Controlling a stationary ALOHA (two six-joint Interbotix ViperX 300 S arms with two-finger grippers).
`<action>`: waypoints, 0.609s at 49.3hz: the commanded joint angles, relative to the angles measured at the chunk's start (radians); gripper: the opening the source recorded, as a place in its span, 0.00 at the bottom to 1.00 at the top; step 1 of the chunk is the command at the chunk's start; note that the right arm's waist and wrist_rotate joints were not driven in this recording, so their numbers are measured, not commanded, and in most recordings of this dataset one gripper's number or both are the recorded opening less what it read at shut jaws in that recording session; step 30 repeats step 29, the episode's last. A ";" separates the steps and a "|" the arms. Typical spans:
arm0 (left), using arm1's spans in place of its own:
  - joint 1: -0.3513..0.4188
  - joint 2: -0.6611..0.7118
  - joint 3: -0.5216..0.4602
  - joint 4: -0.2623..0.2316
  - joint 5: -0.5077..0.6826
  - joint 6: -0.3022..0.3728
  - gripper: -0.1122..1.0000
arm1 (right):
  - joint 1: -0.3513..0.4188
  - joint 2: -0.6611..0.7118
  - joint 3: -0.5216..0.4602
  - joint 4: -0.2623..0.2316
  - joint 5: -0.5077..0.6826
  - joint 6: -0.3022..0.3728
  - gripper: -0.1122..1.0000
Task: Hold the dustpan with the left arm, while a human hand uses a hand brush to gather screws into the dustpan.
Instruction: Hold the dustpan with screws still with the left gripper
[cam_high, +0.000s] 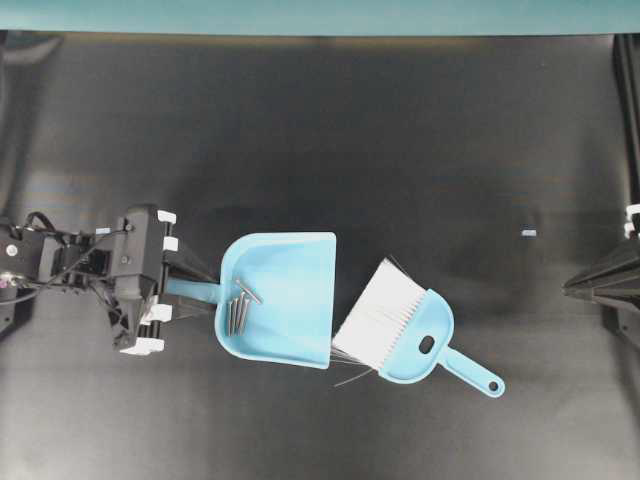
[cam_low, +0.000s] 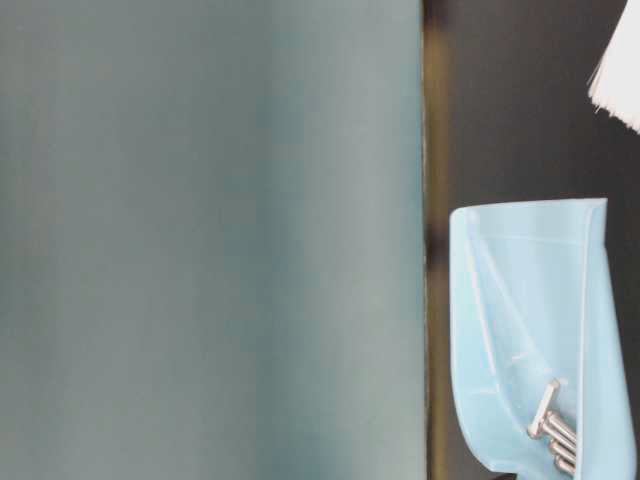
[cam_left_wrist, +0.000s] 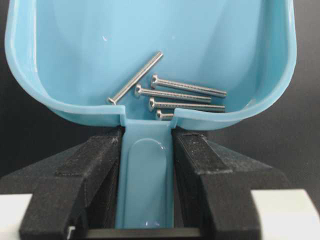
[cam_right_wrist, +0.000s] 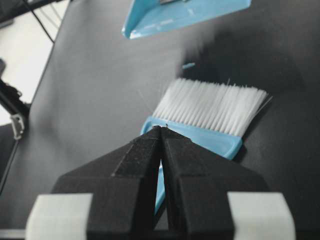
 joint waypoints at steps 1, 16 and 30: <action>-0.003 -0.005 -0.002 0.003 0.002 -0.014 0.38 | 0.000 0.005 -0.006 0.000 -0.008 0.000 0.10; 0.002 -0.002 0.018 0.003 0.009 -0.091 0.38 | 0.000 0.005 -0.006 0.000 -0.008 0.002 0.10; 0.002 0.017 0.012 0.003 0.057 -0.091 0.38 | 0.000 0.005 -0.006 0.000 -0.008 0.000 0.10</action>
